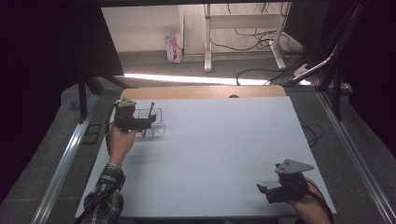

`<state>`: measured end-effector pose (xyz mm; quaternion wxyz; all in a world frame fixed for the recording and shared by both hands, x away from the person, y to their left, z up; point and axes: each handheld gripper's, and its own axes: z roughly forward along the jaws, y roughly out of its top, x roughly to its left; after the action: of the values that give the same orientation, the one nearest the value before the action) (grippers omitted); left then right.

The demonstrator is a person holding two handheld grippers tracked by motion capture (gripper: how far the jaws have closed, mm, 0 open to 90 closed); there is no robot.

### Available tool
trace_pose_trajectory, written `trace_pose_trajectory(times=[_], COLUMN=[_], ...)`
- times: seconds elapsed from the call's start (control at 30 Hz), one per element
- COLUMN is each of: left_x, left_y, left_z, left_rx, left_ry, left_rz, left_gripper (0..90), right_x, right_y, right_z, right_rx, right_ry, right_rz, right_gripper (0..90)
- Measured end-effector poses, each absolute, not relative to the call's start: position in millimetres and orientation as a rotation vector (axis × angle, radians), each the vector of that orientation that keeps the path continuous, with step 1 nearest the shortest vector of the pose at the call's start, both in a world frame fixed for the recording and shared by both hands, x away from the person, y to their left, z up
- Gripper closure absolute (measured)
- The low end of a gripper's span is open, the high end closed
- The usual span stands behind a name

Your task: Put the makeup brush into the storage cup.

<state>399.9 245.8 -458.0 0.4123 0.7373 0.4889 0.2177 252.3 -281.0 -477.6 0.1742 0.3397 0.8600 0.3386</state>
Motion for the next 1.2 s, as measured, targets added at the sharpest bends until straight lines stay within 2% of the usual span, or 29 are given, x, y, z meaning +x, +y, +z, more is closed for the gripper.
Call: trace_pose_trajectory(times=[1.2], left_x=[379.0], left_y=[228.3], left_z=[-455.9], left_rx=[1.92], left_ry=[1.151], left_rz=[0.493], left_gripper=[0.0], right_x=[252.5], right_y=[-282.0], right_z=[-476.6], right_rx=[0.978], right_ry=[2.439], right_rz=[0.993], right_gripper=[0.0])
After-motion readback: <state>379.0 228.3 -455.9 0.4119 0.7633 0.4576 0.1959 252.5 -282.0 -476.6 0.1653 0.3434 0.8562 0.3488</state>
